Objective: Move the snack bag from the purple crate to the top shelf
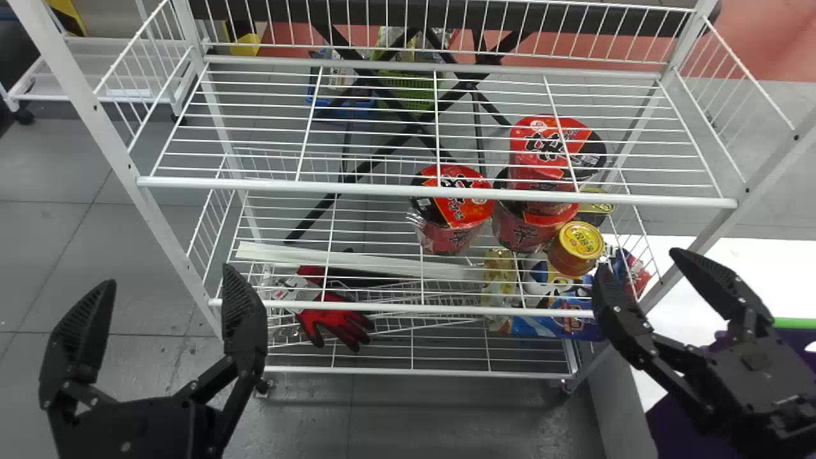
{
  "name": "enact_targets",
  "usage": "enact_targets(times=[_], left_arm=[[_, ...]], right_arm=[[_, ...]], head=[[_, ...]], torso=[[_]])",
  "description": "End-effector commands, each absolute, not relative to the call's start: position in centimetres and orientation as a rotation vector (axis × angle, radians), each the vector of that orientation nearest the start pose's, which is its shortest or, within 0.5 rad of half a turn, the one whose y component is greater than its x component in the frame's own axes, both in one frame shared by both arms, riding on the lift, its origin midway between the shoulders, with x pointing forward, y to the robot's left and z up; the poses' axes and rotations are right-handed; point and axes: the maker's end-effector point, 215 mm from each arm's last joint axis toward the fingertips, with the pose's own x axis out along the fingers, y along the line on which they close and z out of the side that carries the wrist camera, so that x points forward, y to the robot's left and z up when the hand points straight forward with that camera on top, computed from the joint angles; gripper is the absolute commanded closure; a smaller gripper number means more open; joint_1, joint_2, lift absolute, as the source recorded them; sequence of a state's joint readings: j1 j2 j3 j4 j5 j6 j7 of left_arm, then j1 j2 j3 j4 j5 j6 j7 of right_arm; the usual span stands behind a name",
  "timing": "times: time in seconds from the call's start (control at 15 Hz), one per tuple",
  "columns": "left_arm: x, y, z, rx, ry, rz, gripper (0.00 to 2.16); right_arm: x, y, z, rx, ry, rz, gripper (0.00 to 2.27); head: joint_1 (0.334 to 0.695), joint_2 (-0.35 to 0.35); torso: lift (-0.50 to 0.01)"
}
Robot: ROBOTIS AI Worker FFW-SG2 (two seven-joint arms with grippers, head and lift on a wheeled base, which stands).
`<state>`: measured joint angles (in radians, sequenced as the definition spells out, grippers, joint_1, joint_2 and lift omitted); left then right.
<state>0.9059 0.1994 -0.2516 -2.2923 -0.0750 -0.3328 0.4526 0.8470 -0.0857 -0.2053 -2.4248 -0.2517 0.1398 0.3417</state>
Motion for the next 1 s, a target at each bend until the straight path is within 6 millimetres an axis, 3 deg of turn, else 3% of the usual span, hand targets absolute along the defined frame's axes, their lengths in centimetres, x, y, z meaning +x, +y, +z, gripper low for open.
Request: enact_targets(times=[0.0,0.13,0.27,0.4,0.47,0.73,0.93], left_arm=[[31.4,19.7,-27.6,-0.048,-0.103,0.128,0.07],[31.7,18.9,-28.6,-0.051,-0.077,0.11,0.07],[32.0,18.1,-28.6,-0.06,-0.088,0.088,0.07],[32.6,17.9,-28.6,-0.072,-0.093,0.072,0.07],[32.7,18.0,-28.5,-0.077,-0.099,0.065,0.07],[33.3,17.5,-29.0,-0.086,-0.101,0.03,0.07],[33.5,17.6,-29.2,-0.09,-0.094,0.031,0.07]], right_arm=[[33.9,-25.6,-30.4,0.068,0.286,0.214,0.17],[31.9,-29.5,-32.7,0.059,0.469,0.119,0.15],[28.2,-35.3,-36.5,0.121,0.722,-0.03,0.15],[26.5,-40.3,-35.8,0.152,0.753,-0.127,0.15],[25.4,-42.7,-35.1,0.178,0.752,-0.173,0.15],[22.2,-50.8,-34.7,0.352,0.758,-0.346,0.15],[22.3,-55.7,-35.2,0.372,0.777,-0.372,0.15]], head=[[0.695,-0.059],[0.695,-0.102],[0.695,-0.163],[0.695,-0.248],[0.695,-0.34],[0.695,-0.35],[0.695,-0.35]], torso=[[-0.454],[-0.454],[-0.454],[-0.454],[-0.454],[-0.454],[-0.454]])
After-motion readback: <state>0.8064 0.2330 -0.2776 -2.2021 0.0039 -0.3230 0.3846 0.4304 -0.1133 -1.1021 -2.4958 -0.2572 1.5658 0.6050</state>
